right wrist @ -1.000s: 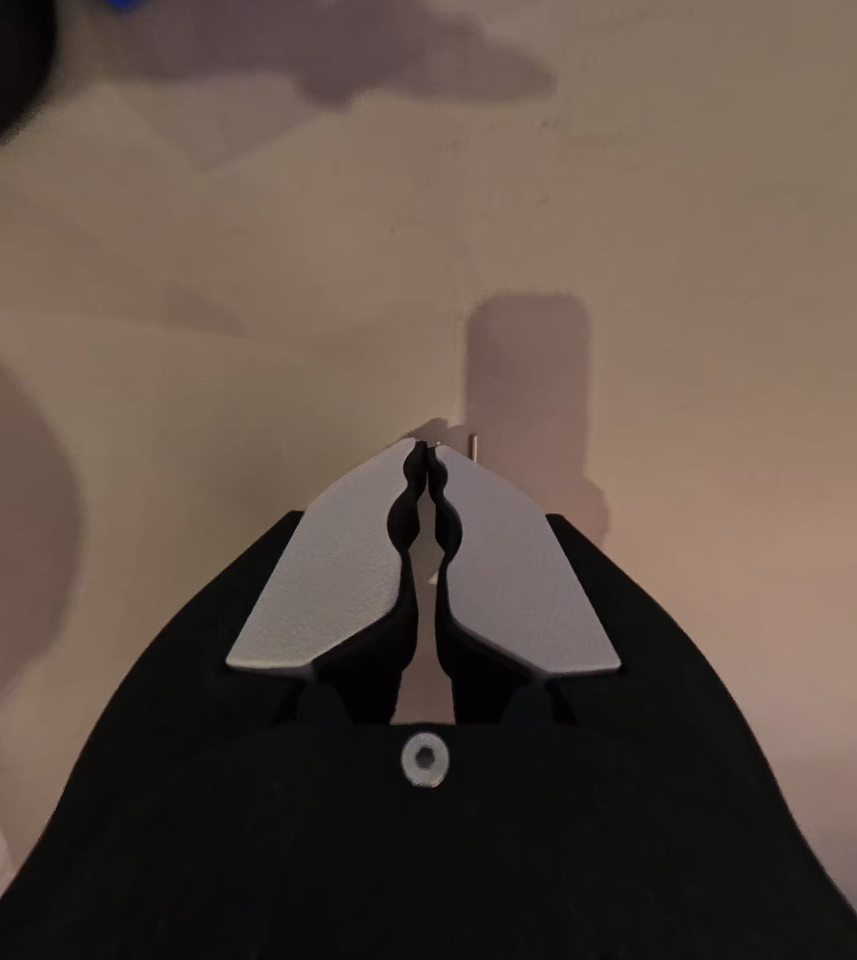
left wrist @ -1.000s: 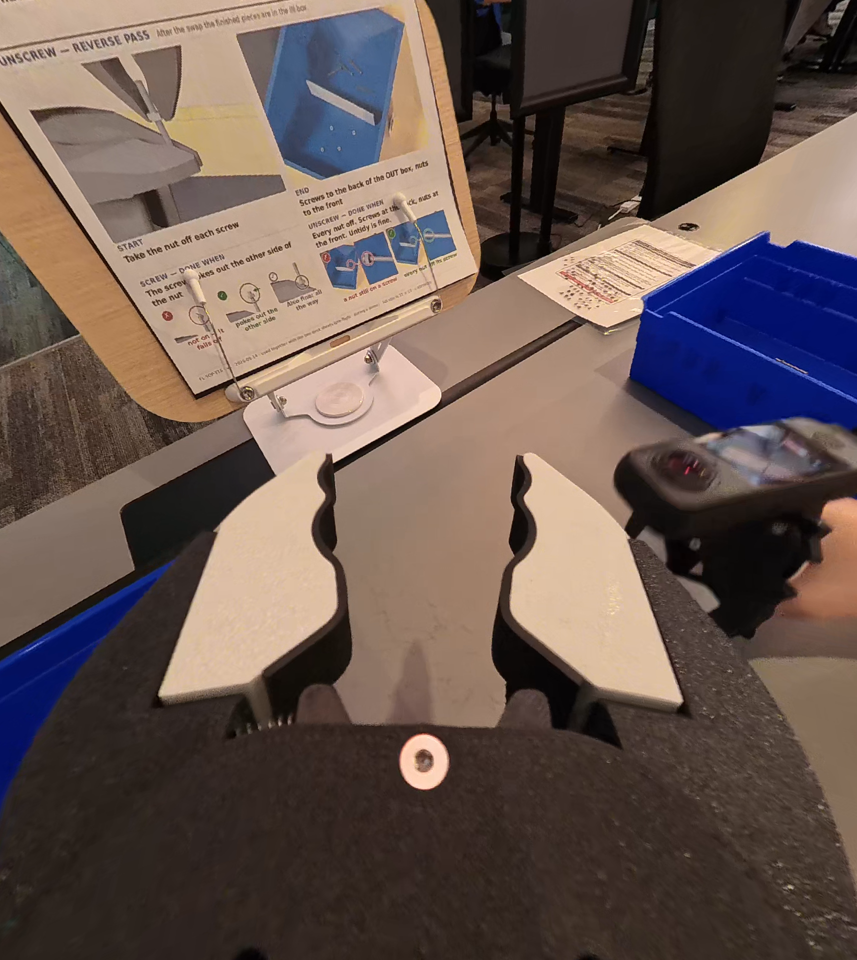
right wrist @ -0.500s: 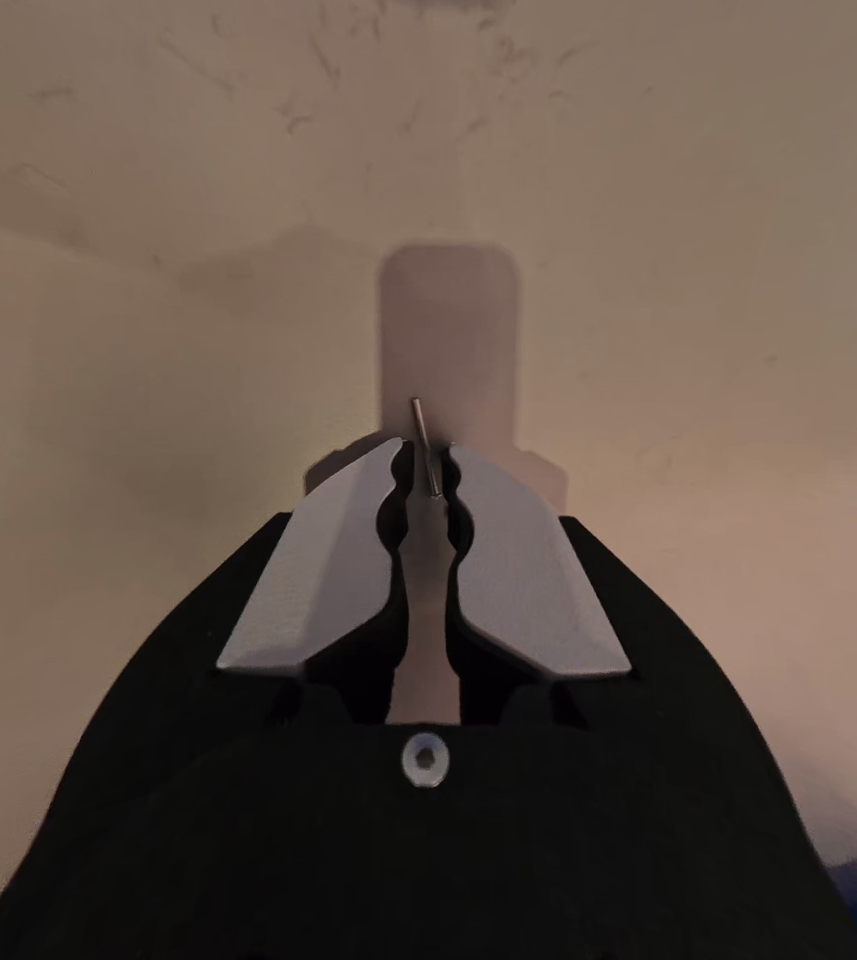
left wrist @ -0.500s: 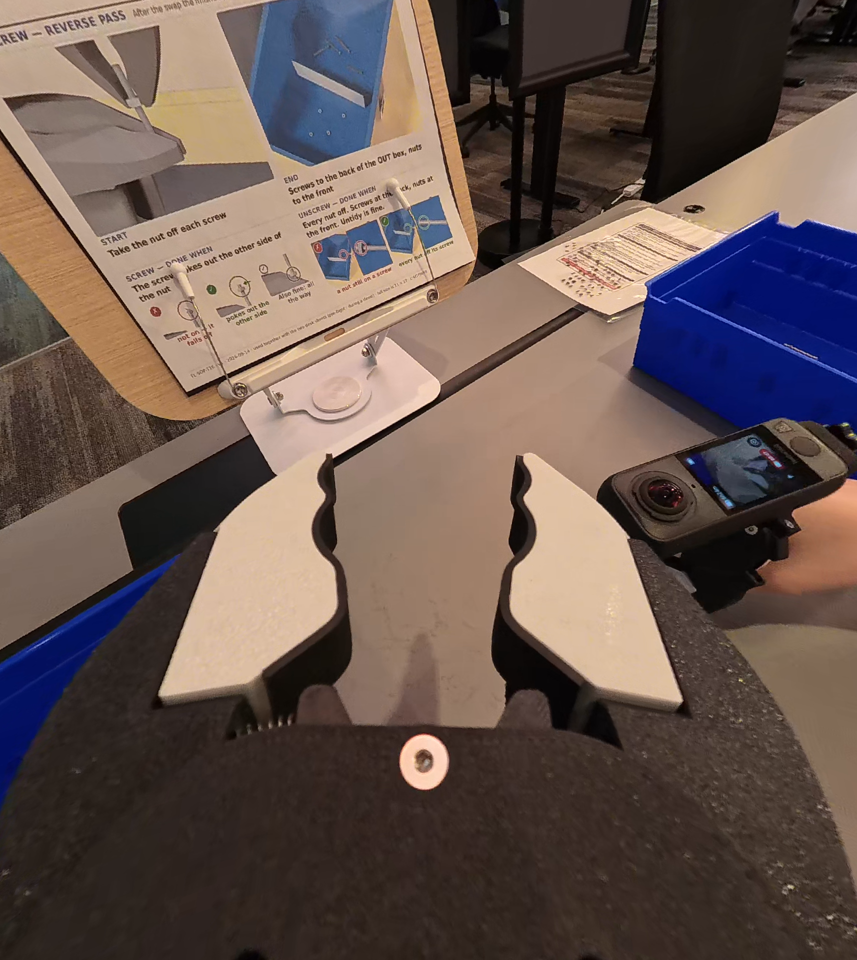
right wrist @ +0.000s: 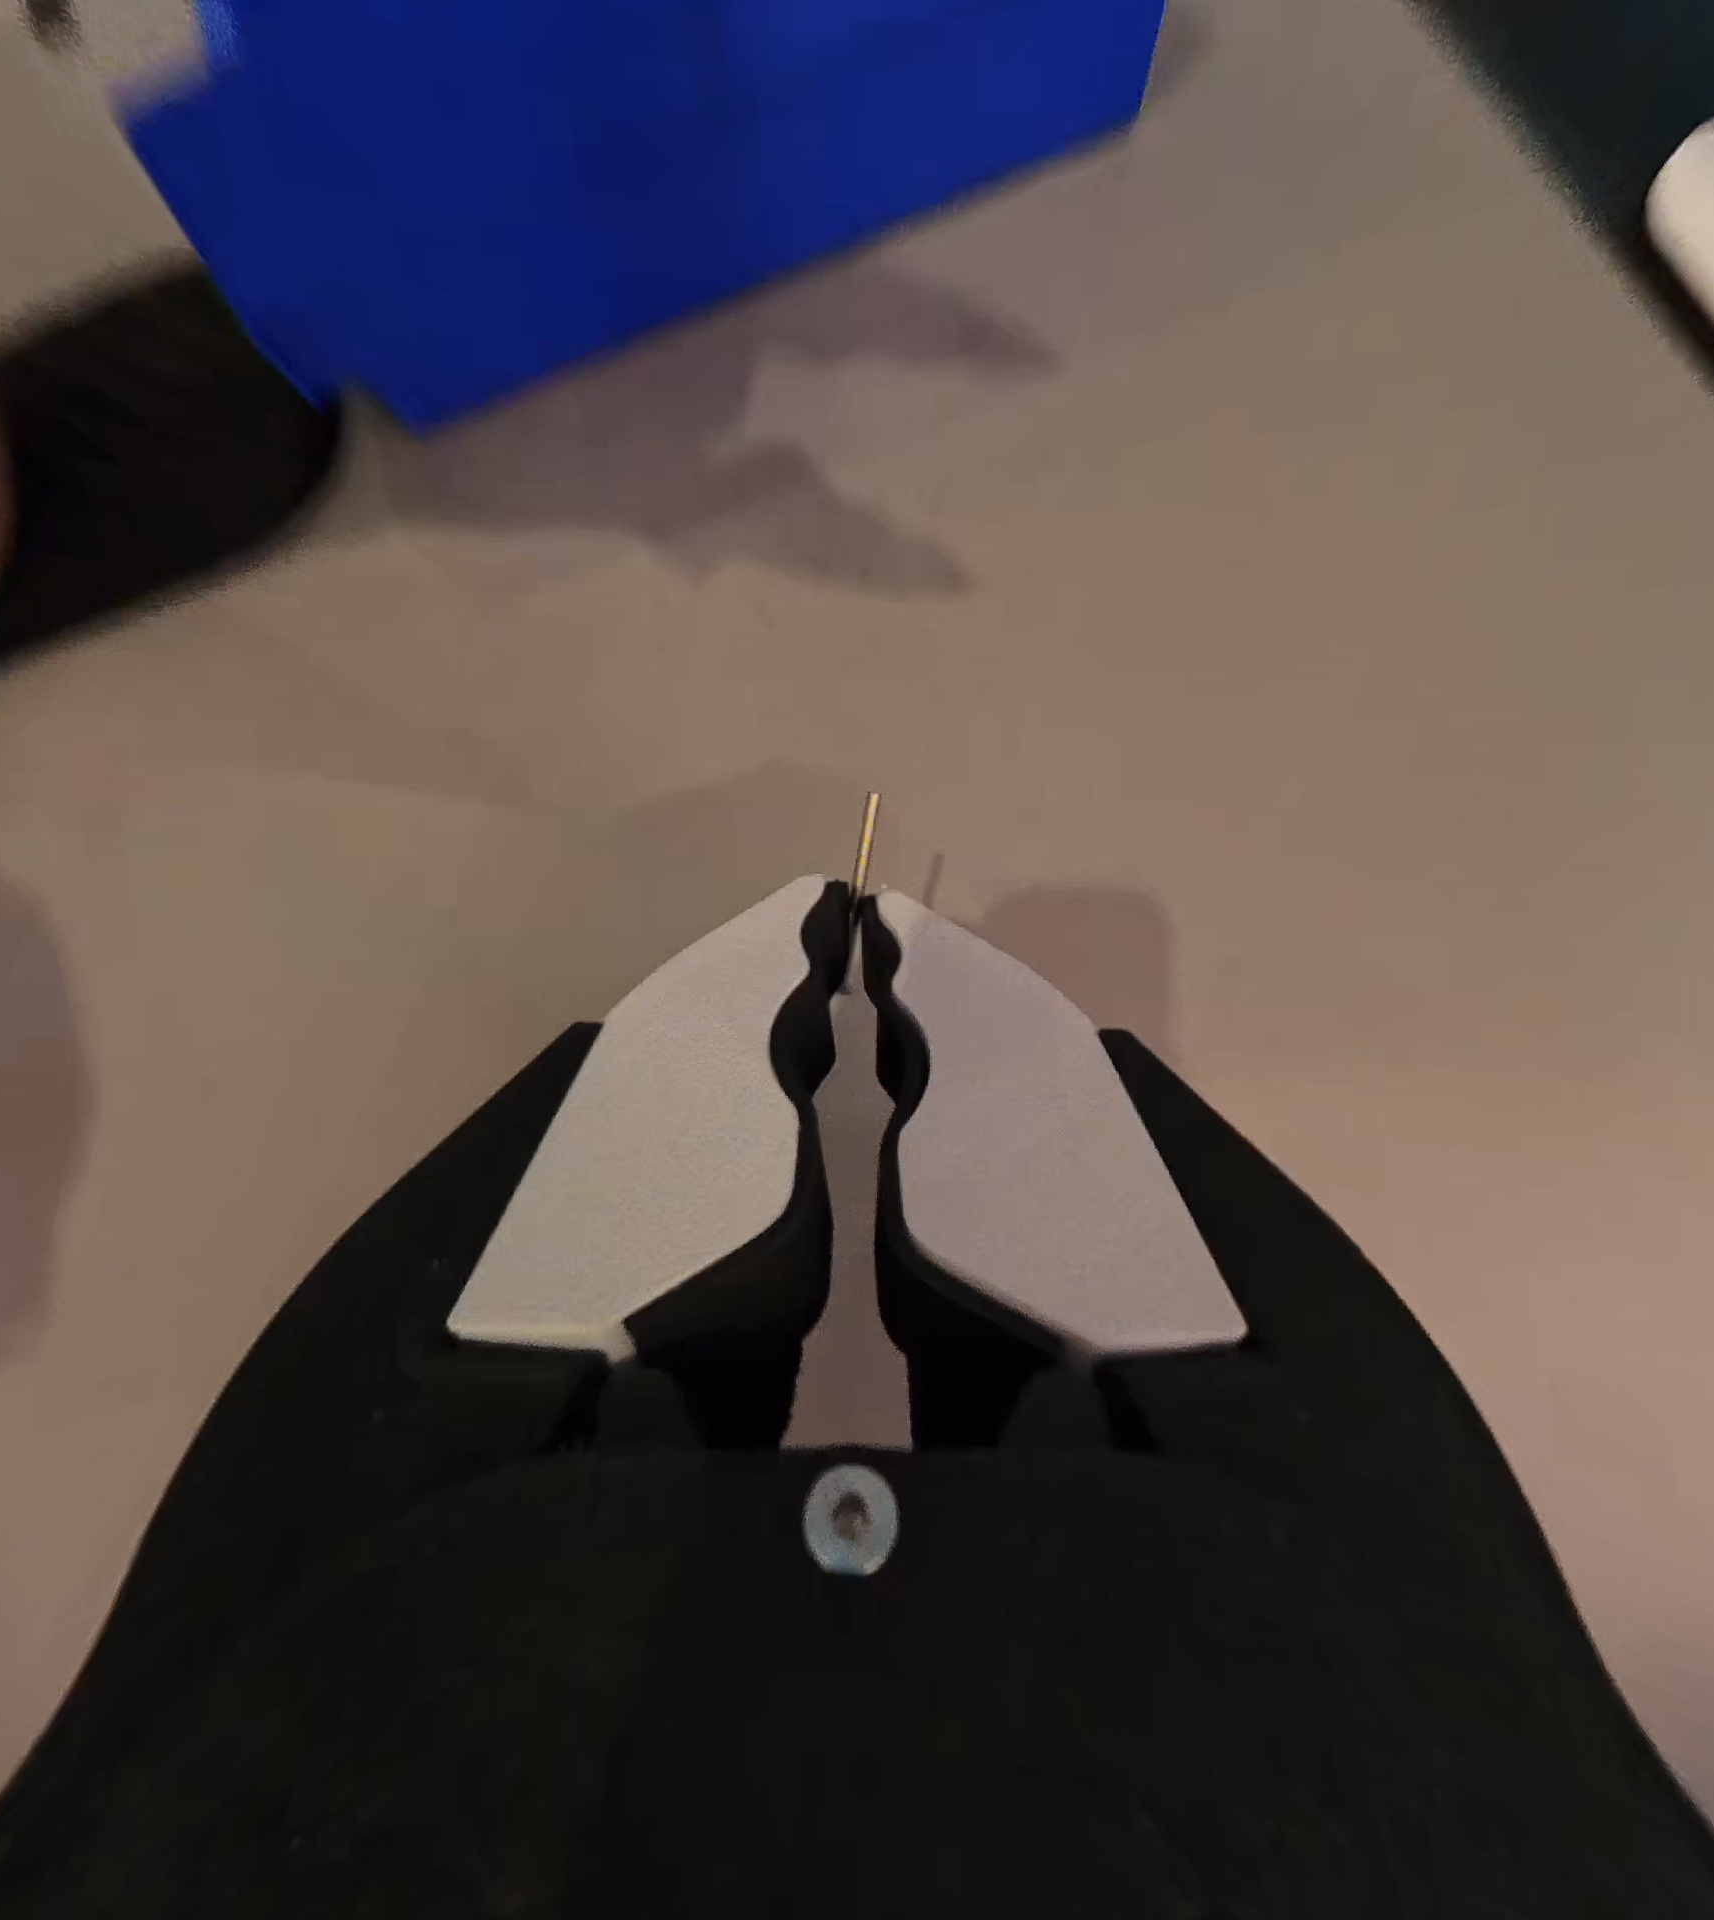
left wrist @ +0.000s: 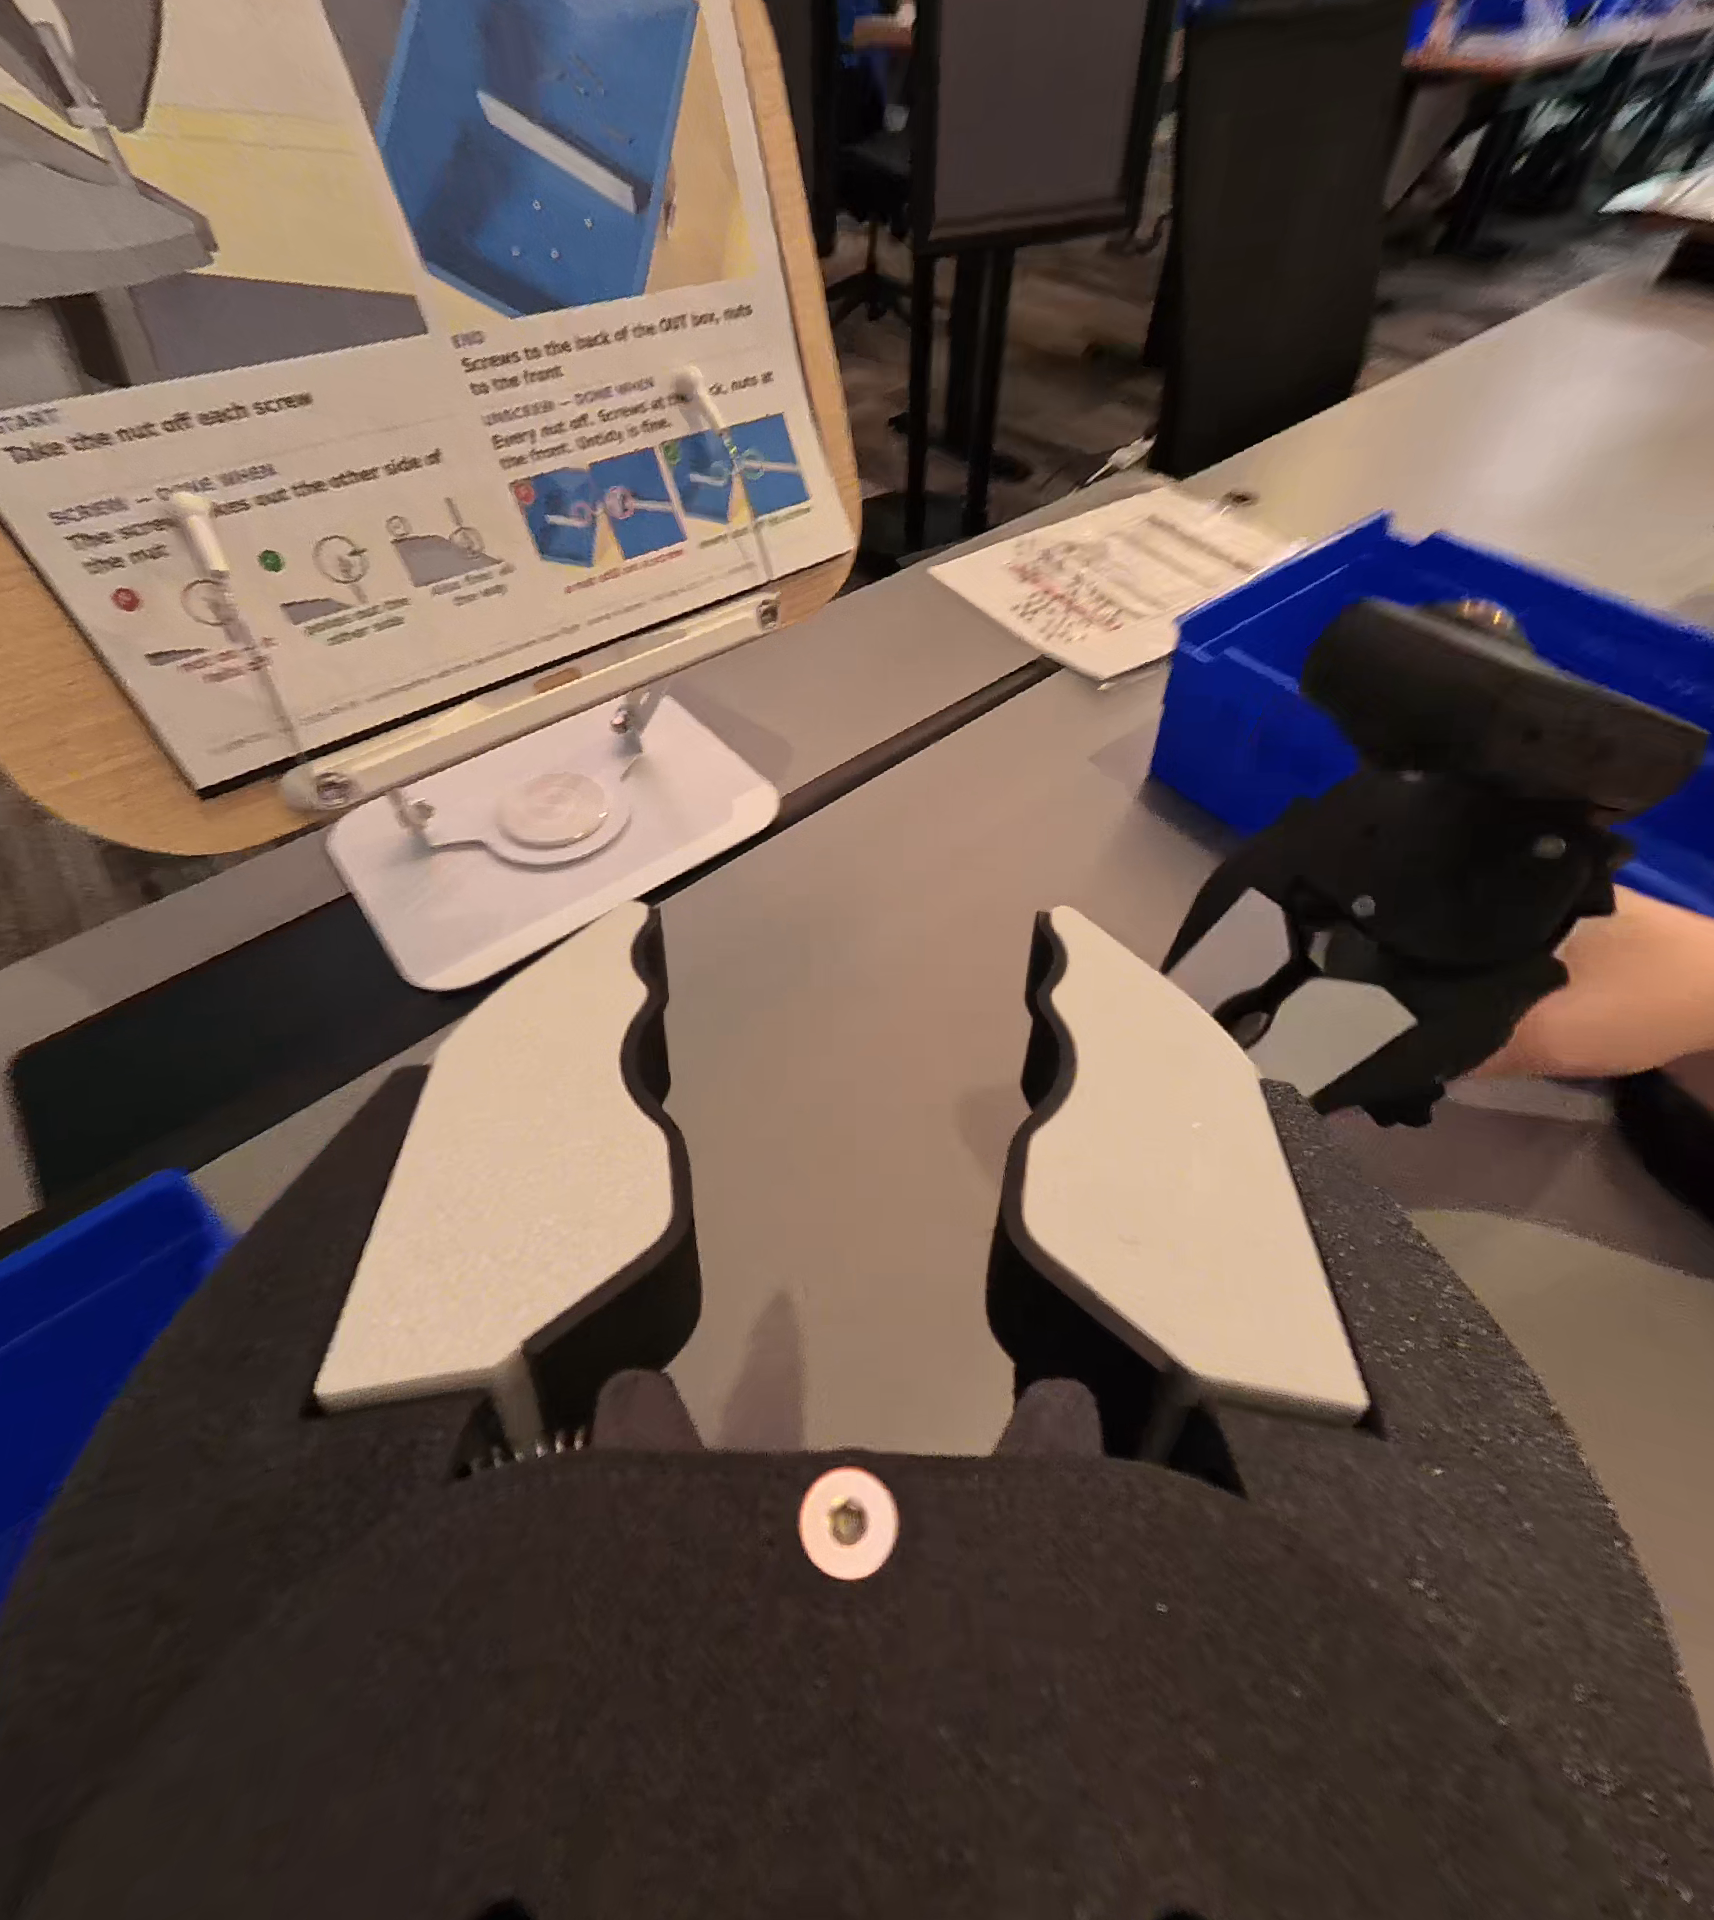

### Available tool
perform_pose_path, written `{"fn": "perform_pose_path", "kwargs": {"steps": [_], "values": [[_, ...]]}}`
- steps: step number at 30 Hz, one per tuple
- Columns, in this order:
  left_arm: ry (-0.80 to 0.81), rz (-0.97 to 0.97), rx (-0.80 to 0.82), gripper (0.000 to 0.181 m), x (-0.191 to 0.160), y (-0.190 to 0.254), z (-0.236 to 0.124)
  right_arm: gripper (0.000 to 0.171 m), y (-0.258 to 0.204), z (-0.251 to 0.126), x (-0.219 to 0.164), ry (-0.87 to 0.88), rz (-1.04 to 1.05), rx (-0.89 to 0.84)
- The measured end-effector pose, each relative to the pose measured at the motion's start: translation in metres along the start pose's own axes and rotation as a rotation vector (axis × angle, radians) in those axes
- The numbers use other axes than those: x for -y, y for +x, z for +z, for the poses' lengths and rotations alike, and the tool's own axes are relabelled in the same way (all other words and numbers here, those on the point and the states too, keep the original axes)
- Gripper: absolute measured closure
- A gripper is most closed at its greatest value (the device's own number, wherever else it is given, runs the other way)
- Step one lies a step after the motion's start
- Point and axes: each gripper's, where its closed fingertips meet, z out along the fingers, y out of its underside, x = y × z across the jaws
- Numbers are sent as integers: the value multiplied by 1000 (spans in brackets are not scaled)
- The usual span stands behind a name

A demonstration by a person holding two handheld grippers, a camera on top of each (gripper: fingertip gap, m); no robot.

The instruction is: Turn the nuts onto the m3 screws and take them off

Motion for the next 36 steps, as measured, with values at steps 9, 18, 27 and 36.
{"fn": "perform_pose_path", "kwargs": {"steps": [9,18,27,36], "values": [[156,-176,-398,117,16,59,5,169,-15,-108,76,529,34,117],[233,-275,-618,118,15,99,14,169,-37,-126,91,639,-125,124],[285,-359,-796,133,18,121,8,169,-52,-125,94,659,-198,148],[280,-267,-775,134,14,128,9,169,-54,-135,101,745,-147,204]]}}
